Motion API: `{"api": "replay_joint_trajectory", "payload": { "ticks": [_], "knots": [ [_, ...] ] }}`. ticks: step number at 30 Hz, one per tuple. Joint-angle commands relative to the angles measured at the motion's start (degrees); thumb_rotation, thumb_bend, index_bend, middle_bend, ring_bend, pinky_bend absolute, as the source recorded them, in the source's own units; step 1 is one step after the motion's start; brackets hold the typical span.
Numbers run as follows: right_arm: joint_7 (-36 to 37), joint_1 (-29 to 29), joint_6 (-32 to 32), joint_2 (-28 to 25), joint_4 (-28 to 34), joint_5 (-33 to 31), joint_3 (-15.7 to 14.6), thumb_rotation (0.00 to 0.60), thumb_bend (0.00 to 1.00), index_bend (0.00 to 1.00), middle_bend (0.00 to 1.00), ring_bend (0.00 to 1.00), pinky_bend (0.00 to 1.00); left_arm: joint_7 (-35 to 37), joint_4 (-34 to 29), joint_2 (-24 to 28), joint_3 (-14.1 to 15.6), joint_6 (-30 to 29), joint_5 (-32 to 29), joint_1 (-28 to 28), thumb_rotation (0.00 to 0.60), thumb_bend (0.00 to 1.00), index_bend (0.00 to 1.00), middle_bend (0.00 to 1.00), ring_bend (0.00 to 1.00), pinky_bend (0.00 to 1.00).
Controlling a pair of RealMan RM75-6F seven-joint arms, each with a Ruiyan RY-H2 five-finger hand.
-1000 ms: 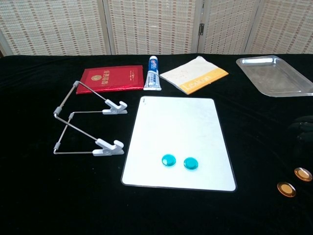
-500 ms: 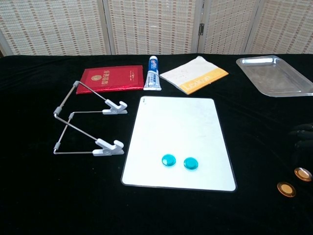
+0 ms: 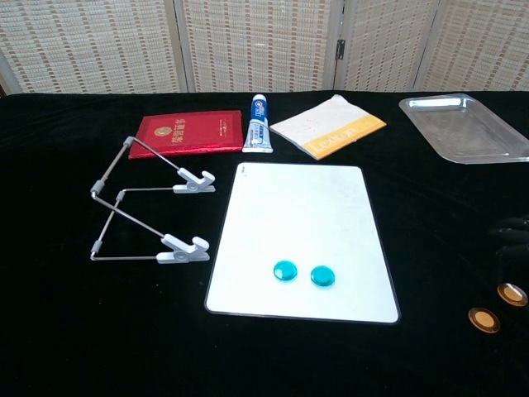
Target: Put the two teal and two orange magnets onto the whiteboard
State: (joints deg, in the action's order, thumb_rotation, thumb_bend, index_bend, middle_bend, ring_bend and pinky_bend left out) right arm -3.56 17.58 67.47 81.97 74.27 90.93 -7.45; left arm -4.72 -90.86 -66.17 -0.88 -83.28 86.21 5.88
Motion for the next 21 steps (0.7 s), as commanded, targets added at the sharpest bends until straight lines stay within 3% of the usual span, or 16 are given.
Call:
{"api": "replay_joint_trajectory", "payload": {
  "ticks": [1,14,21],
  "knots": [
    [0.12,0.11,-0.32,0.17,-0.18,0.01,0.16,0.600,0.45,0.41,0.18,0.00,0.00,0.04,0.03,0.00,0.00,0.02,-0.02,0.00,0.600,0.17,0.00,0.00,0.00,0.00],
    [-0.05,0.26,-1.03,-0.24,0.68,-0.25,1.04,0.600,0.45,0.52,0.20,0.01,0.00,0.22,0.22,-0.06,-0.04,0.03,-0.08,-0.02,0.600,0.17,0.00,0.00,0.00,0.00],
    [0.76,3.73,-2.00,-3.00,6.37,0.82,3.90,0.600,0.45,0.52,0.20,0.01,0.00,0.25,0.07,0.06,-0.10,-0.18,0.03,-0.06,0.600,0.17,0.00,0.00,0.00,0.00]
  ]
}}
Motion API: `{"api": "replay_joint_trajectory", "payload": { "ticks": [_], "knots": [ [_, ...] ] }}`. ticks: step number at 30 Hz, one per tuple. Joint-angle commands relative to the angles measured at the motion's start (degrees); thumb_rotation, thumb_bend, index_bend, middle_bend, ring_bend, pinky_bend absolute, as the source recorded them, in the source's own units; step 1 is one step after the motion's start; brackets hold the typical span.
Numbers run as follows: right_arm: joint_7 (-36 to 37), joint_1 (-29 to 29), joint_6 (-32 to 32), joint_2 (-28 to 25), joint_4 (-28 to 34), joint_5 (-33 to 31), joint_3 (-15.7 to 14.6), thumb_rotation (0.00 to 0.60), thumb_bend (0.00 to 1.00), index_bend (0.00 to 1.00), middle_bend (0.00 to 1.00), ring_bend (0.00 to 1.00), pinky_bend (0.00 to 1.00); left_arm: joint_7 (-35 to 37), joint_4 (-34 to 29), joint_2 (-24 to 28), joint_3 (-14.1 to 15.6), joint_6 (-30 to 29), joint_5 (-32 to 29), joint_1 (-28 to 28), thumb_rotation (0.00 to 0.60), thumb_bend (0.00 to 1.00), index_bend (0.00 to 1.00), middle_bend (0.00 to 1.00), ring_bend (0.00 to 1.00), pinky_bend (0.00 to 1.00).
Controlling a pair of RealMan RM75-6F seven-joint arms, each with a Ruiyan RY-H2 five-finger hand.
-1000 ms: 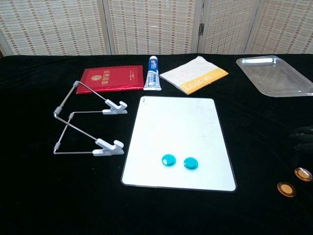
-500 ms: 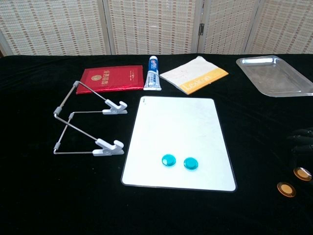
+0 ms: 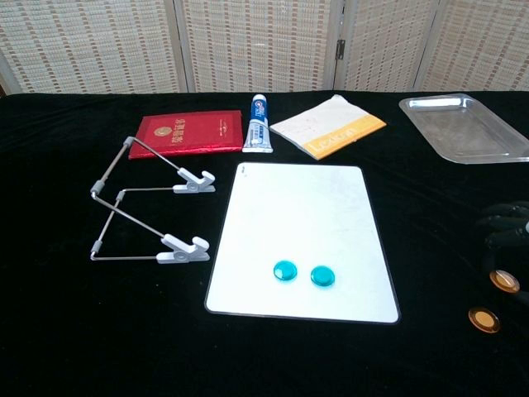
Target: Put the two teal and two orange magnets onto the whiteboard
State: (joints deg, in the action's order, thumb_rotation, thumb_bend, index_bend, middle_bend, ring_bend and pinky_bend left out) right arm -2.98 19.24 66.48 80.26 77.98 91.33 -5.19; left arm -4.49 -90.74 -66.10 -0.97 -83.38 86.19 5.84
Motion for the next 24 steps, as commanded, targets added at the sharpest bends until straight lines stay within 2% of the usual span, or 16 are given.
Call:
{"api": "replay_joint_trajectory", "payload": {
  "ticks": [1,8,14,18,24],
  "knots": [
    [0.07,2.95,-1.73,-1.57,3.59,0.27,2.32,0.600,0.45,0.52,0.20,0.01,0.00,0.01,-0.08,0.02,-0.03,-0.13,0.07,-0.02,0.600,0.17,0.00,0.00,0.00,0.00],
    [-4.68,11.04,-10.35,-0.99,8.84,-4.31,9.08,0.600,0.45,0.52,0.21,0.01,0.00,0.01,-0.28,0.22,0.05,-0.53,0.14,-0.31,0.600,0.17,0.00,0.00,0.00,0.00],
    [-10.75,18.43,-17.91,3.40,8.31,-11.56,14.95,0.600,0.45,0.52,0.20,0.01,0.00,0.12,-0.29,0.47,0.04,-0.63,-0.09,-0.50,0.600,0.17,0.00,0.00,0.00,0.00],
    [-14.51,22.51,-21.41,6.57,6.34,-16.49,17.45,0.600,0.45,0.52,0.20,0.00,0.00,0.11,-0.30,0.58,-0.03,-0.58,-0.35,-0.56,0.600,0.17,0.00,0.00,0.00,0.00],
    [-19.73,27.11,-24.19,10.93,2.32,-22.67,18.73,0.600,0.45,0.52,0.19,0.00,0.00,0.24,-0.19,0.69,-0.03,-0.72,-0.51,-0.78,0.600,0.17,0.00,0.00,0.00,0.00]
  ]
}}
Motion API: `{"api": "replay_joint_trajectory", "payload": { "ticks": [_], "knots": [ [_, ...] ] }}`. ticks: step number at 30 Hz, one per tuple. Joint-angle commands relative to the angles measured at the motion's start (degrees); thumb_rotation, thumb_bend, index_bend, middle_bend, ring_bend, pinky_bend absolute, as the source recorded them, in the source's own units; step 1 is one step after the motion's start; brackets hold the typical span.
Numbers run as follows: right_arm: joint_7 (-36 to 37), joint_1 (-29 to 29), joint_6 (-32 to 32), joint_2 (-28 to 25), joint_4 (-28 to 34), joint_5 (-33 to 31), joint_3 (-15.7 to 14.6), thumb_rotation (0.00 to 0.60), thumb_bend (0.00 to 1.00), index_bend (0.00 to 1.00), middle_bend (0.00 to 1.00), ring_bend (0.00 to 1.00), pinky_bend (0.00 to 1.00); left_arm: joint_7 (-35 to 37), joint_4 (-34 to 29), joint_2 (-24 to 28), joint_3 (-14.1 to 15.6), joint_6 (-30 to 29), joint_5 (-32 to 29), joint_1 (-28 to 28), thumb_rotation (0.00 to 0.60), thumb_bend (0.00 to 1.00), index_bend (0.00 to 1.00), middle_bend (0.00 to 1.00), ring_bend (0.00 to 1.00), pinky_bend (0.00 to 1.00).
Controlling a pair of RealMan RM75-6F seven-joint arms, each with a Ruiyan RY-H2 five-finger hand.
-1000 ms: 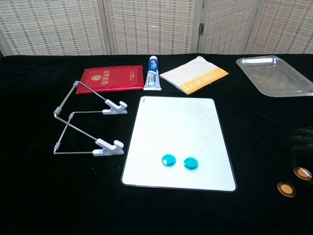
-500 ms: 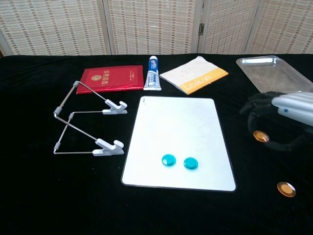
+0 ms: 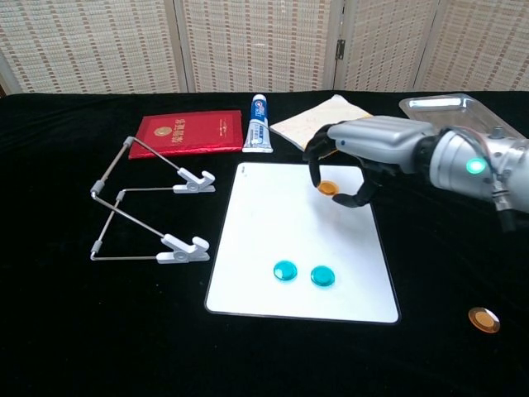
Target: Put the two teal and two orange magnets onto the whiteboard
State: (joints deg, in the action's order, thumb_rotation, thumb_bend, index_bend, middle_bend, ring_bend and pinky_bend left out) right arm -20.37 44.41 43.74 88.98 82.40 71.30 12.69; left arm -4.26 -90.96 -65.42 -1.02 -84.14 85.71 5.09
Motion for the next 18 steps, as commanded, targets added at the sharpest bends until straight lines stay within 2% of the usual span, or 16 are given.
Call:
{"api": "replay_joint_trajectory", "payload": {
  "ticks": [1,6,10,14,18],
  "knots": [
    [-2.84,2.46,-1.64,2.76,-2.70,-3.36,0.92,0.600,0.44,0.52,0.19,0.00,0.00,0.03,0.05,0.01,0.04,0.07,-0.08,-0.04,0.600,0.17,0.00,0.00,0.00,0.00],
    [-4.57,4.91,-2.08,5.40,-5.41,-6.16,1.08,0.600,0.45,0.47,0.19,0.00,0.00,-0.08,0.15,-0.06,0.06,0.17,-0.14,-0.07,0.600,0.17,0.00,0.00,0.00,0.00],
    [-5.53,6.28,-1.91,6.53,-6.40,-7.20,0.87,0.600,0.45,0.31,0.18,0.00,0.00,-0.26,0.03,-0.06,0.06,0.20,0.04,0.01,0.600,0.17,0.00,0.00,0.00,0.00],
    [-4.95,5.89,0.09,5.65,-4.75,-5.86,-0.09,0.600,0.45,0.15,0.18,0.00,0.00,-0.20,0.01,-0.04,0.05,0.04,0.07,-0.09,0.600,0.17,0.00,0.00,0.00,0.00],
    [-2.32,3.49,3.21,2.25,-0.96,-2.96,-1.78,0.600,0.45,0.14,0.18,0.00,0.00,-0.01,0.15,0.00,0.07,-0.03,0.03,-0.20,0.600,0.17,0.00,0.00,0.00,0.00]
  ]
}}
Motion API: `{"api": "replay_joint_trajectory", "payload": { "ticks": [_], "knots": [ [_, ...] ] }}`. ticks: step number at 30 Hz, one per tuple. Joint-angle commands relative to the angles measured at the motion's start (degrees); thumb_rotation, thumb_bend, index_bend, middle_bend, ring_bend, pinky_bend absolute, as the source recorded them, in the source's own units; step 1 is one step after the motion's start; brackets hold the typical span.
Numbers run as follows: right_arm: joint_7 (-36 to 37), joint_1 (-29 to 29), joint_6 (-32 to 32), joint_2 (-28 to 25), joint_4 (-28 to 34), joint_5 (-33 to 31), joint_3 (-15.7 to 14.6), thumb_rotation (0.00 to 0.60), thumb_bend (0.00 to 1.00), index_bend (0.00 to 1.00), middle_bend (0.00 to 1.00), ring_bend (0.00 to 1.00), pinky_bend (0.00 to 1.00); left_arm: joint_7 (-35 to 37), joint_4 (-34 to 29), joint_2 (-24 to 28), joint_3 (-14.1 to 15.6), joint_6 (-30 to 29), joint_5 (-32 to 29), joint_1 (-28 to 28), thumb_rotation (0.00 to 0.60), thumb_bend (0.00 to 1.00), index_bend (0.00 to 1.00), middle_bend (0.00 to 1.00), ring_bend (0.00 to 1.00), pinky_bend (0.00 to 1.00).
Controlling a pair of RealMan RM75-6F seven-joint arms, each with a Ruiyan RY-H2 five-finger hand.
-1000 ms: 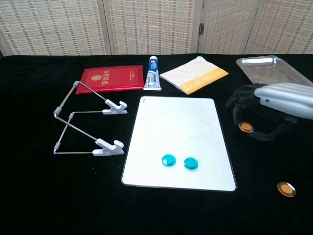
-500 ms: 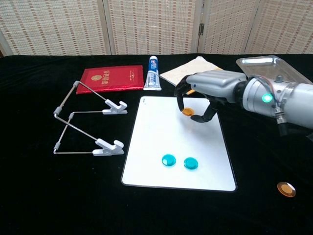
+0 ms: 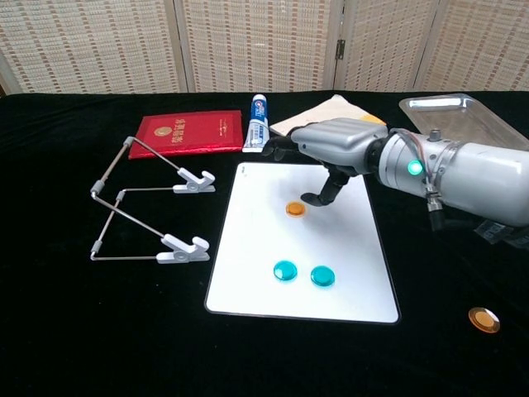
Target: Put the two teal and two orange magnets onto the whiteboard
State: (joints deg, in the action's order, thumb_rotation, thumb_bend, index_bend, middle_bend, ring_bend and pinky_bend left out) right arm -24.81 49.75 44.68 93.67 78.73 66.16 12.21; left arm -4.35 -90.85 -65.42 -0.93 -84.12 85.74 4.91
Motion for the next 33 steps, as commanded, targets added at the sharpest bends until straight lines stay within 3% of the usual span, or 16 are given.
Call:
{"api": "replay_joint_trajectory", "payload": {
  "ticks": [1,7,15,24,33],
  "knots": [
    [3.17,-2.67,3.10,-3.60,3.95,3.16,-1.87,0.600,0.45,0.15,0.18,0.00,0.00,0.14,0.07,-0.02,-0.02,-0.05,0.03,-0.02,0.600,0.17,0.00,0.00,0.00,0.00],
    [9.26,-9.02,9.56,-12.75,11.13,11.81,-7.83,0.600,0.44,0.34,0.19,0.01,0.00,0.19,0.10,-0.04,-0.20,0.09,0.40,0.34,0.600,0.17,0.00,0.00,0.00,0.00],
    [15.39,-17.02,18.89,-21.04,14.38,23.23,-16.67,0.600,0.44,0.38,0.19,0.01,0.00,-0.69,-0.74,-0.02,-0.47,0.39,1.08,1.09,0.600,0.17,0.00,0.00,0.00,0.00],
    [20.21,-23.42,26.60,-22.52,8.40,32.24,-22.96,0.600,0.45,0.38,0.20,0.01,0.00,-1.29,-1.63,0.38,-0.42,0.04,1.34,1.06,0.600,0.17,0.00,0.00,0.00,0.00],
    [22.31,-26.27,26.97,-20.36,2.74,34.04,-24.67,0.600,0.44,0.38,0.20,0.02,0.00,-1.53,-1.94,0.47,-0.25,-0.13,1.76,1.07,0.600,0.17,0.00,0.00,0.00,0.00]
  ]
}}
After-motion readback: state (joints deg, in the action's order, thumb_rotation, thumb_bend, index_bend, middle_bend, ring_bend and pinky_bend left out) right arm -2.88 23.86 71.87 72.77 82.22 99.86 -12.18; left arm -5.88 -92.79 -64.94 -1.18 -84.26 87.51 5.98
